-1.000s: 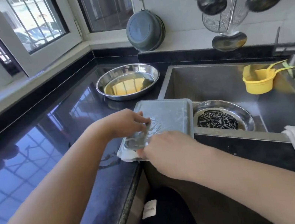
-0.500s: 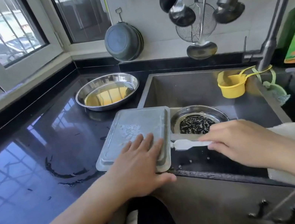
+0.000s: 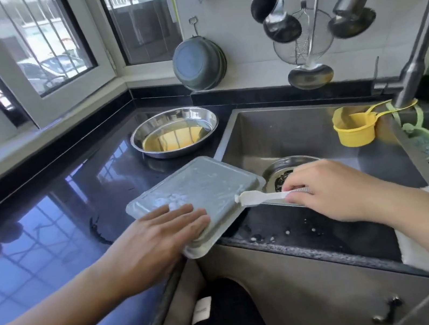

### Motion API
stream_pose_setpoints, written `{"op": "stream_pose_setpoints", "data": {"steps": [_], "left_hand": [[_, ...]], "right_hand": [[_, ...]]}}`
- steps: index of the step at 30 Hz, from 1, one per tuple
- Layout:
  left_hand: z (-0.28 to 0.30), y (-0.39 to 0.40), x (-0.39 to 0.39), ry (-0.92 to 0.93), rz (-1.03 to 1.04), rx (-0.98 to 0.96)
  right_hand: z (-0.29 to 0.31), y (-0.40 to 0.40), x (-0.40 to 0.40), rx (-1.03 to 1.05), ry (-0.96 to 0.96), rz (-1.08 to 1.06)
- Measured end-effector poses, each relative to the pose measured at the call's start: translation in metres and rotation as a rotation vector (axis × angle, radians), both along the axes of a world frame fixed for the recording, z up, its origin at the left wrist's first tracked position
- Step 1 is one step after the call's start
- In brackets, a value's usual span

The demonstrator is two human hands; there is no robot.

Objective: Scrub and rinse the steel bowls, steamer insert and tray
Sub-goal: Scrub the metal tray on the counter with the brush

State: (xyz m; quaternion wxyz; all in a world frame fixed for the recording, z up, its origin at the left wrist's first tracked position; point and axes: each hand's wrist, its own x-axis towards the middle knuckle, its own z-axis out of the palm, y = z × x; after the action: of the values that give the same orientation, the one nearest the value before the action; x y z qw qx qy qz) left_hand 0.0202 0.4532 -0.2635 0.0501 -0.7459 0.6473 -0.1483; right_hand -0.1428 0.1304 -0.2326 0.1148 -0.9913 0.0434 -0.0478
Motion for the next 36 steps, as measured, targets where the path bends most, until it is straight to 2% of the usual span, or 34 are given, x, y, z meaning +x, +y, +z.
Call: {"op": "stream_pose_setpoints", "data": {"steps": [4, 7, 11, 15, 17, 20, 25, 27, 32, 36], "left_hand": [[-0.008, 0.055, 0.035, 0.058, 0.24, -0.027], [-0.013, 0.076, 0.051, 0.245, 0.458, -0.089], [-0.028, 0.085, 0.066, 0.488, 0.592, -0.245], [-0.028, 0.067, 0.077, 0.639, 0.684, -0.465], [-0.028, 0.051, 0.083, 0.676, 0.734, -0.406], [-0.032, 0.037, 0.09, 0.708, 0.745, -0.212], [-0.032, 0.037, 0.094, 0.625, 0.744, -0.087], [-0.031, 0.037, 0.097, 0.585, 0.74, -0.035], [-0.029, 0.038, 0.098, 0.526, 0.714, 0.009], [-0.023, 0.035, 0.093, 0.499, 0.698, 0.03]], "right_hand": [[-0.005, 0.024, 0.014, 0.018, 0.026, 0.042], [-0.003, 0.05, 0.032, 0.031, 0.042, 0.1], [0.002, 0.08, 0.061, -0.063, 0.055, 0.16], [-0.002, 0.079, 0.075, -0.123, 0.083, 0.095], [-0.003, 0.076, 0.074, -0.169, 0.077, 0.082], [-0.004, 0.09, 0.082, -0.198, 0.055, 0.101], [-0.018, 0.155, 0.112, -0.247, 0.028, 0.259], [-0.019, 0.146, 0.113, -0.23, 0.037, 0.231], [-0.005, 0.074, 0.084, -0.171, 0.121, -0.011], [-0.003, 0.104, 0.097, -0.159, 0.067, 0.091]]}}
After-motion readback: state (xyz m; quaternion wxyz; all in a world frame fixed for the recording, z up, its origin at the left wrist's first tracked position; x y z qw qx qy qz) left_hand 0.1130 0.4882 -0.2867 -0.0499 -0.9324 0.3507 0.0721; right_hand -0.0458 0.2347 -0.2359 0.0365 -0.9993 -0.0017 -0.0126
